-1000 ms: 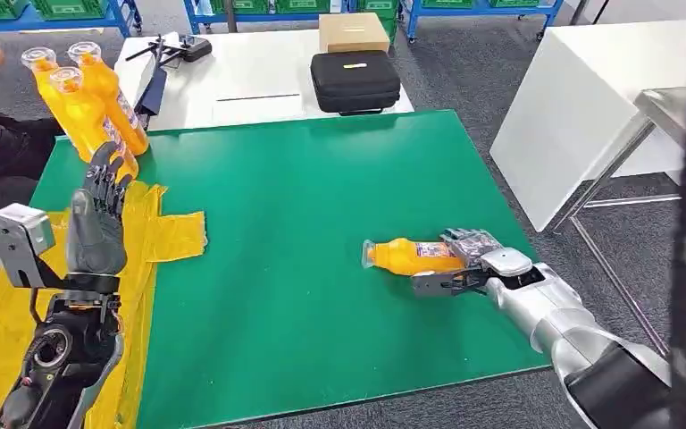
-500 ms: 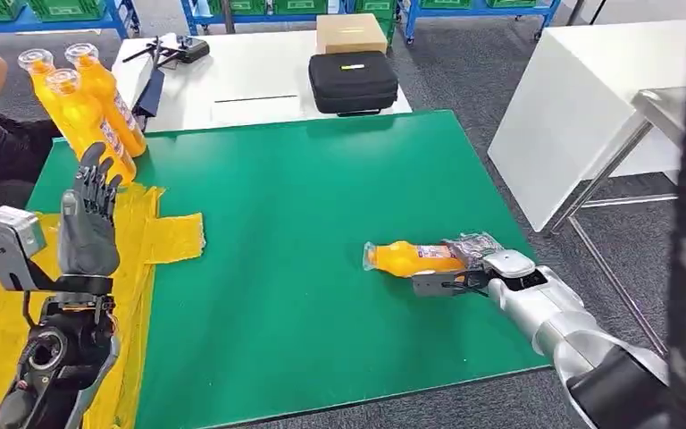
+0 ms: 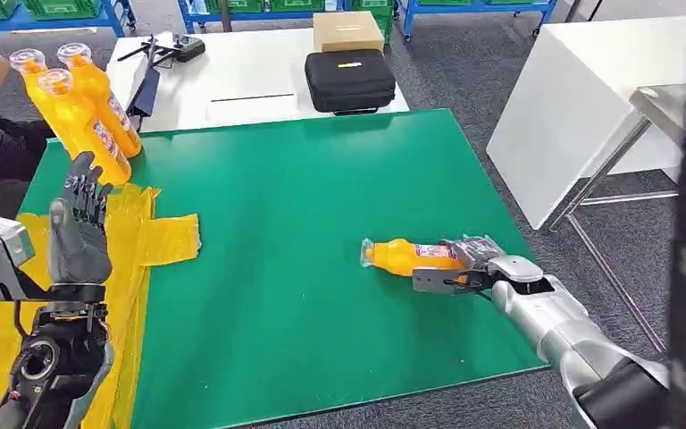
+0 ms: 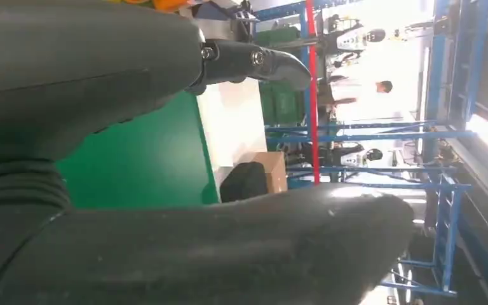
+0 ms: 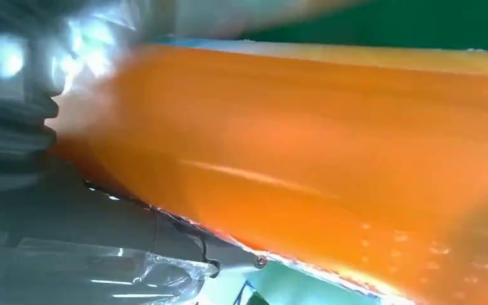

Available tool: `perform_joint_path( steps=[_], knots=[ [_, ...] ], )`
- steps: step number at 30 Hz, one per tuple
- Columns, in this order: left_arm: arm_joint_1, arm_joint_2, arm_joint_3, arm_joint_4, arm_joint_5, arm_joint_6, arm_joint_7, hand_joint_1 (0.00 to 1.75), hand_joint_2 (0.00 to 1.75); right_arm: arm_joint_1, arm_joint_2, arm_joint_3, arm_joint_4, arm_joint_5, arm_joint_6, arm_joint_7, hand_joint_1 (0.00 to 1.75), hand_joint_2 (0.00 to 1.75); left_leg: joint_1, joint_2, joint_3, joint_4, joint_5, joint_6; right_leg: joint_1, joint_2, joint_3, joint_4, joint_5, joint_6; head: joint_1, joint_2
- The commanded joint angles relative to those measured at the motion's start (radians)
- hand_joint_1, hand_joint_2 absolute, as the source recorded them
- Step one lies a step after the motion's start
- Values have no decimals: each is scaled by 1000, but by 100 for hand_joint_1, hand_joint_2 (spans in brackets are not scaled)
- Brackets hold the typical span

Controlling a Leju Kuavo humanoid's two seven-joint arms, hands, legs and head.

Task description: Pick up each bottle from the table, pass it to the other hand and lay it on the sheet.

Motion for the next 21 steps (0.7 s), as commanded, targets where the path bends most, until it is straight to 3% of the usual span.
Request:
perform_joint_path(
  steps=[1, 2, 4, 5, 6, 7, 9, 13, 15, 21],
  knots=[
    [12, -14, 26, 8, 110, -55, 71, 0, 0, 141, 51, -182, -61, -227, 41, -96, 175, 175, 2, -2, -6, 0, 2, -4, 2, -3, -5, -1, 2, -1, 0, 0],
    [34, -20, 44, -1, 212, -90, 125, 0, 0, 158, 68, -277, -138, -372, 71, -140, 175, 175, 1, -2, -8, -1, 3, -5, 1, -4, -8, -1, 2, -1, 0, 0],
    [79, -26, 67, -20, 303, -100, 142, 0, 0, 214, 87, -352, -396, -558, 65, -109, 175, 175, 2, 1, -7, -1, 2, -5, 2, 0, -8, 0, 2, -1, 0, 0],
    [90, -27, 60, -26, 314, -98, 143, 0, 175, 238, 99, -355, -493, -613, 62, -75, 175, 175, 1, 4, -8, -1, 2, -5, 1, 2, -10, 0, 2, -2, 0, 0],
    [91, -46, 44, -31, 353, -113, 148, 0, 175, 278, 145, -383, -616, -715, 37, -81, 175, 175, 1, 5, -10, -2, 2, -6, 1, 3, -11, 0, 2, -2, 1, 0],
    [84, -55, 18, -33, 354, -114, 150, 0, 175, 295, 168, -371, -679, -740, 15, -54, 175, 175, 3, 8, -7, -1, 0, -4, 2, 7, 3, 0, 3, -2, 0, 0],
    [43, -89, -73, -31, 348, -122, 153, 0, 175, 285, 231, -323, -761, -765, -45, -27, 175, 175, 2, 9, -13, 0, 0, -6, 1, 7, -5, 4, 3, -4, 0, 0],
    [-43, -145, -281, 0, 353, -112, 183, 0, 175, 156, 300, -220, -710, -775, -112, 13, 175, 175, -1, 3, -33, 4, 6, -5, -1, 3, -25, 14, 4, -2, 0, 0],
    [-134, -135, -373, 62, 403, -127, 198, 0, 175, 99, 334, -186, -659, -786, -129, 21, 175, 175, -2, -1, -40, 4, 11, -4, -2, 0, -32, 13, 7, -2, -2, 0],
    [-206, -181, -454, 125, 425, -134, 225, 0, 175, 94, 371, -136, -661, -754, -159, 35, 175, 175, -2, -1, -44, 3, 13, -6, -2, -2, -36, 14, 8, -2, 0, 0]
  ],
)
